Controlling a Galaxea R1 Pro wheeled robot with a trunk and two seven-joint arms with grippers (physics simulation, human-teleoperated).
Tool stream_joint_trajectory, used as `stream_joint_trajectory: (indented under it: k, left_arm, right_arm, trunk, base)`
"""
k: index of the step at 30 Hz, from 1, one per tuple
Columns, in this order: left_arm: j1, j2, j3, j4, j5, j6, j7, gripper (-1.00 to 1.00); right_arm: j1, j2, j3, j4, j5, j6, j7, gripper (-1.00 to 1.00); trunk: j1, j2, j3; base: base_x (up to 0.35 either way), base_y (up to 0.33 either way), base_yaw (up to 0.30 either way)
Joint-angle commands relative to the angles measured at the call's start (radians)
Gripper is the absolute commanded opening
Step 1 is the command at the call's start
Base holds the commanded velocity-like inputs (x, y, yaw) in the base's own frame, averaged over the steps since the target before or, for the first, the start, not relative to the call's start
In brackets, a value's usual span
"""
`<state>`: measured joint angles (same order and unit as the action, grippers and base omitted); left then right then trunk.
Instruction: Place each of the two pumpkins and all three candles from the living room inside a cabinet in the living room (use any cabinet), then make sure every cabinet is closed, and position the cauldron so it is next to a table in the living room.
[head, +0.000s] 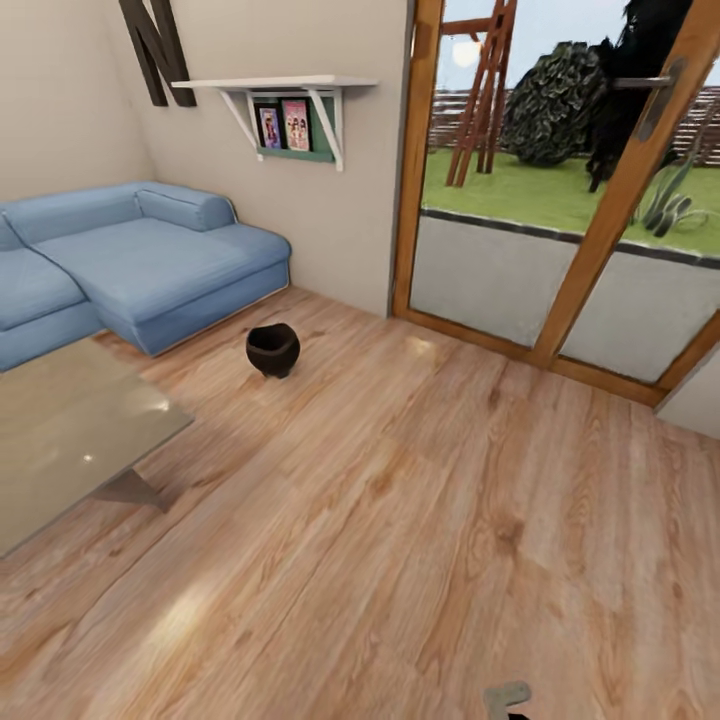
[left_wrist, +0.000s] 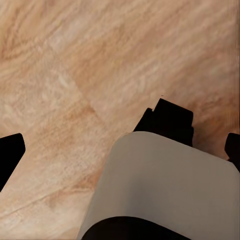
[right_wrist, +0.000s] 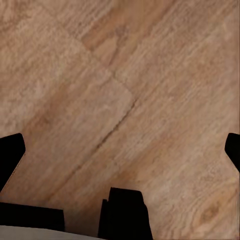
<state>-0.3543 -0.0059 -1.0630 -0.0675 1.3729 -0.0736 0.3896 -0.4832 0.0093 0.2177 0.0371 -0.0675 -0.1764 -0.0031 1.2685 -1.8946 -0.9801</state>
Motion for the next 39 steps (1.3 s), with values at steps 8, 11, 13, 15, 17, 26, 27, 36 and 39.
stream_joint_trajectory:
  k: [8,11,13,15,17,26,27,36,39]
  left_arm:
    - [0.000,0.000,-0.001,-0.001,0.000,0.000,0.000,1.00]
    - [0.000,0.000,-0.001,-0.001,0.000,0.000,0.000,1.00]
    - [0.000,0.000,-0.001,-0.001,0.000,0.001,0.000,1.00]
    - [0.000,0.000,-0.001,-0.001,0.000,0.001,0.000,1.00]
    - [0.000,0.000,0.000,-0.001,0.000,0.000,0.000,1.00]
    - [0.000,0.000,0.000,0.000,0.000,0.001,0.000,1.00]
    - [0.000,0.000,0.000,0.000,0.000,0.001,0.000,1.00]
    - [0.000,0.000,-0.001,-0.001,0.000,0.002,0.000,1.00]
    - [0.000,0.000,-0.002,-0.001,0.000,0.002,0.000,1.00]
  right_arm:
    - [0.000,-0.004,-0.001,0.000,0.000,0.000,0.001,1.00]
    - [0.000,-0.004,-0.001,0.000,0.000,0.000,0.002,1.00]
    - [0.000,-0.005,-0.001,0.000,0.000,0.000,0.002,1.00]
    - [0.000,-0.005,-0.001,0.000,0.000,0.000,0.002,1.00]
    - [0.000,-0.005,-0.001,0.000,0.000,0.000,0.002,1.00]
    - [0.000,-0.006,-0.003,0.000,-0.001,0.000,0.000,1.00]
    - [0.000,-0.006,-0.003,0.000,-0.001,0.000,0.000,1.00]
    - [0.000,-0.006,-0.003,0.001,0.000,0.000,0.001,1.00]
    - [0.000,-0.006,-0.003,0.001,0.000,0.000,0.002,1.00]
  trunk:
    - [0.000,0.000,0.000]
    - [0.000,0.000,0.000]
    - [0.000,0.000,0.000]
    - [0.000,0.000,0.000]
    - [0.000,0.000,0.000]
    - [0.000,0.000,0.000]
    - [0.000,0.000,0.000]
    - [0.000,0.000,0.000]
    - [0.000,0.000,0.000]
  base:
    - [0.328,-0.087,0.042]
    - [0.328,-0.087,0.002]
    - [0.328,-0.087,0.001]
    - [0.328,-0.087,0.000]
    - [0.328,-0.087,0.000]
    - [0.328,-0.087,0.095]
    - [0.328,-0.087,0.270]
    - [0.328,-0.087,0.118]
    - [0.328,-0.087,0.005]
